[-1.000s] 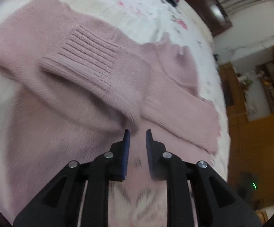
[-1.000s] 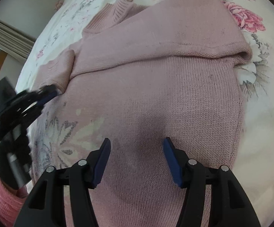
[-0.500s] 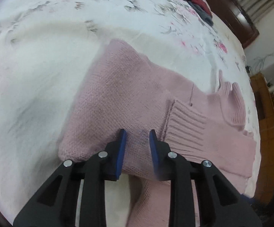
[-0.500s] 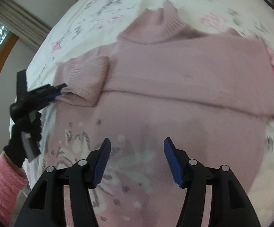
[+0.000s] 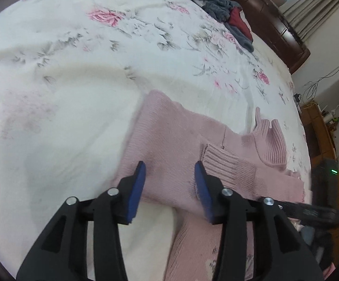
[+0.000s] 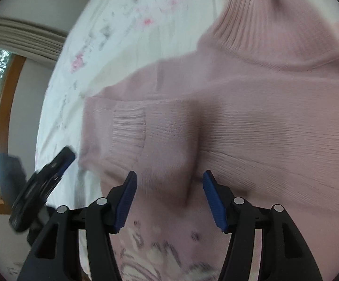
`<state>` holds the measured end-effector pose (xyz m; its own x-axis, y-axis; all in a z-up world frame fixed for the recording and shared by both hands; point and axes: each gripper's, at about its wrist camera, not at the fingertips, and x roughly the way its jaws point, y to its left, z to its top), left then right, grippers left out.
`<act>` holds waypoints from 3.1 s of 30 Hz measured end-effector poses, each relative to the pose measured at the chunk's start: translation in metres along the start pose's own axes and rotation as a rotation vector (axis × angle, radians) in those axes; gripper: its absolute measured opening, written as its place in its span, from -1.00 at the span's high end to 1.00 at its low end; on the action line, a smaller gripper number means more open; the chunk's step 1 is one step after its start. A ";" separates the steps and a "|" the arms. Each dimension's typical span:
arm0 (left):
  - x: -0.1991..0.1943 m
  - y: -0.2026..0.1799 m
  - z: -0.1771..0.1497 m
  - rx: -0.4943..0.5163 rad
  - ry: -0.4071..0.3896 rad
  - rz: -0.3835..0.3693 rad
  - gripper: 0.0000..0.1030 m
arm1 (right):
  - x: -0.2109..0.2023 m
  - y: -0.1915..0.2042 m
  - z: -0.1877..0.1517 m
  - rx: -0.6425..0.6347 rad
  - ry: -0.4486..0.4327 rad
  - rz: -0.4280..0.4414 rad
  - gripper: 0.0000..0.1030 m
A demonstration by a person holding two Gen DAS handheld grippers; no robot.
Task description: Fold small clothes
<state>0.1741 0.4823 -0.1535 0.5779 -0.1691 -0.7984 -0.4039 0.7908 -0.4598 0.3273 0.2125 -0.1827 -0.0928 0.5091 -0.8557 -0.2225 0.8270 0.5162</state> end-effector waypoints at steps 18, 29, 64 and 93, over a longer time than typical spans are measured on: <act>0.044 -0.082 -0.016 0.179 0.089 0.032 0.12 | -0.110 -0.049 -0.016 -0.104 -0.206 -0.143 0.83; 0.094 -0.089 -0.032 0.291 0.167 0.133 0.10 | -0.068 -0.123 -0.020 0.054 -0.133 -0.154 0.79; 0.102 -0.101 -0.039 0.311 0.196 0.077 0.06 | -0.137 -0.084 -0.035 -0.024 -0.277 -0.186 0.83; 0.101 -0.166 -0.048 0.395 0.201 0.062 -0.08 | -0.157 -0.167 -0.062 0.062 -0.296 -0.317 0.64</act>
<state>0.2654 0.3054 -0.1760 0.3958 -0.1941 -0.8976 -0.1091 0.9605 -0.2558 0.3189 -0.0203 -0.1367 0.2551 0.2664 -0.9295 -0.1352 0.9617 0.2385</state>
